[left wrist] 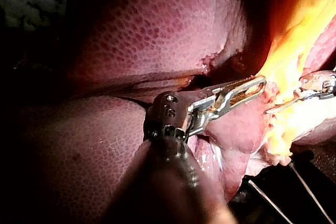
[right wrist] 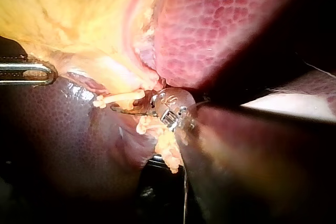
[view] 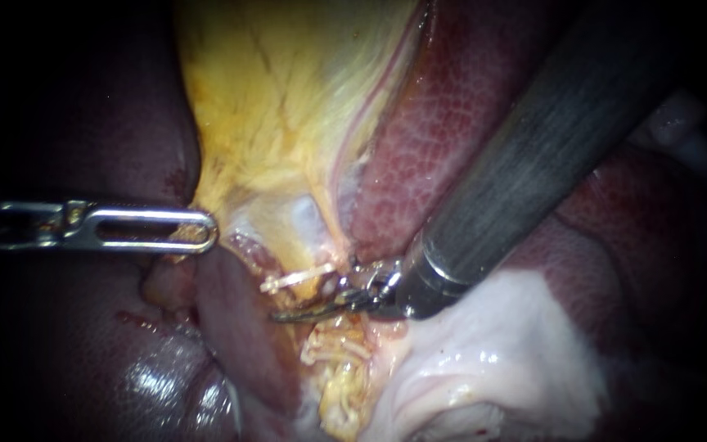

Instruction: Go back from the cut left tube

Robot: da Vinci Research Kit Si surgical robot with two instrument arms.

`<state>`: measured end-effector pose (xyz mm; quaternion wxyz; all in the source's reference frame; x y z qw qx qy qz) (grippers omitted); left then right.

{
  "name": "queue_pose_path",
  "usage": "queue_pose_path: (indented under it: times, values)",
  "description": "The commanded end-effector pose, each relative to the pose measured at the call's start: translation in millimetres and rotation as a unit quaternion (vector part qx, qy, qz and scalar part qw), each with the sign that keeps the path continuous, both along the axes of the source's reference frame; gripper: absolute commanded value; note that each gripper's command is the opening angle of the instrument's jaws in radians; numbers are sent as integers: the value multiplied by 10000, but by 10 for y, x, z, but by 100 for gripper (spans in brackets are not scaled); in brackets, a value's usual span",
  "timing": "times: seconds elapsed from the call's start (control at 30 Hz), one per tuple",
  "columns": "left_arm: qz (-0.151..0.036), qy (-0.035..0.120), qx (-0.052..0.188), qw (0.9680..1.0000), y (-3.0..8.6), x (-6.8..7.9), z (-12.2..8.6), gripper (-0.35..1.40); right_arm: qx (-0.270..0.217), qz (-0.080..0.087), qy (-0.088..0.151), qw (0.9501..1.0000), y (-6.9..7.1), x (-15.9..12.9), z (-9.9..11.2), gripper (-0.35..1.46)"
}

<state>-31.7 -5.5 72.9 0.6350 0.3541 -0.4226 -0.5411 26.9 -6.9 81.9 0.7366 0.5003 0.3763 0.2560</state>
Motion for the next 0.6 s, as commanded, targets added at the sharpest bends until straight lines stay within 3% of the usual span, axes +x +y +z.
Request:
queue_pose_path:
  times: [0.03,0.3,0.4,0.43,0.5,0.6]
  values:
    - [2,0,0,10000,0,0,0,-35,1,2,-3,10000,0,0,0,-35]
    - [2,0,0,10000,0,0,0,-35,25,1,-16,10000,-1,-2,-2,-35]
    - [2,0,0,10000,0,0,0,-35,7,94,-75,9999,0,-2,-4,61]
    - [2,-1,0,10000,0,0,0,-35,-9,155,-82,9998,1,-2,-5,77]
    - [2,-1,0,10000,0,0,0,-35,-112,185,-24,9998,1,-2,-6,99]
    - [2,-1,1,10000,0,0,0,-35,-130,187,4,9997,0,-3,-9,106]
